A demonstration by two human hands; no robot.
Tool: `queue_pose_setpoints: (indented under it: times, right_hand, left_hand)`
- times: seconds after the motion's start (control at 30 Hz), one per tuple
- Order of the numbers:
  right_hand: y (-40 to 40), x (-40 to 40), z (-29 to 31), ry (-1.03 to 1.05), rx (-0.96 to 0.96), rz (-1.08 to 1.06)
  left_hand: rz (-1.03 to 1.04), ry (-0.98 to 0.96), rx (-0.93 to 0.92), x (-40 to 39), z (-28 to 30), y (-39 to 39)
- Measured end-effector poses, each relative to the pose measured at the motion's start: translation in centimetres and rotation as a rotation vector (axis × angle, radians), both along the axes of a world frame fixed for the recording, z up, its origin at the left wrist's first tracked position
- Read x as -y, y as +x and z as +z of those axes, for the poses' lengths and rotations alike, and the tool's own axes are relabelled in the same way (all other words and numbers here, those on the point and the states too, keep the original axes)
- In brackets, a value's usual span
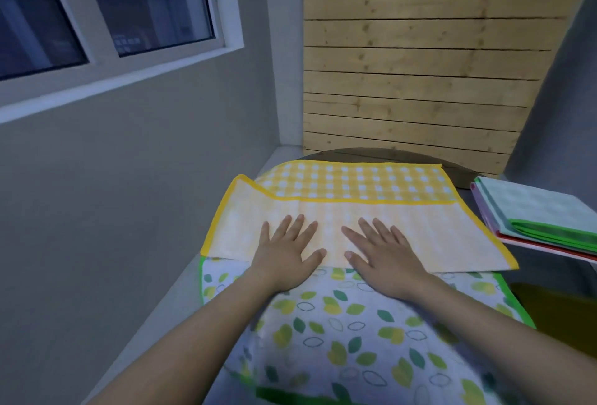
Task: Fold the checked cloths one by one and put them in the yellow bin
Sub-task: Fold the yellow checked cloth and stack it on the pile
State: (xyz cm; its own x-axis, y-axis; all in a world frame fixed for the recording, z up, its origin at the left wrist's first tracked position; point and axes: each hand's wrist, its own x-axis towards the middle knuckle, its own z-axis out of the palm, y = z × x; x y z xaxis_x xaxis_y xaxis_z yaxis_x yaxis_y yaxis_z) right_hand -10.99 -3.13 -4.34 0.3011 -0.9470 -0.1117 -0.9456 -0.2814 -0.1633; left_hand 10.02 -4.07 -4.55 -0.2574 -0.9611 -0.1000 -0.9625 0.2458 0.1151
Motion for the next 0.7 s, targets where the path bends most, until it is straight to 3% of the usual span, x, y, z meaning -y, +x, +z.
queue_pose_setpoints:
  times: [0.2, 0.33, 0.47, 0.53, 0.7]
  right_hand:
    - [-0.2, 0.0, -0.3, -0.042, -0.011, 0.013]
    - [-0.2, 0.1, -0.6, -0.066, 0.017, 0.022]
    - [-0.2, -0.1, -0.4, -0.074, 0.055, 0.034]
    - [-0.6, -0.3, -0.2, -0.055, 0.117, 0.083]
    - [-1.7, -0.9, 0.3, -0.059, 0.408, 0.089]
  left_hand:
    - [0.23, 0.038, -0.092, -0.4, -0.2, 7.1]
    - [0.233, 0.104, -0.24, -0.6, -0.3, 7.7]
    - [0.234, 0.057, -0.108, -0.7, 0.0, 7.3]
    - [0.174, 0.014, -0.062, -1.0, 0.1, 6.7]
    - [0.059, 0.025, -0.146, -2.0, -0.1, 5.2]
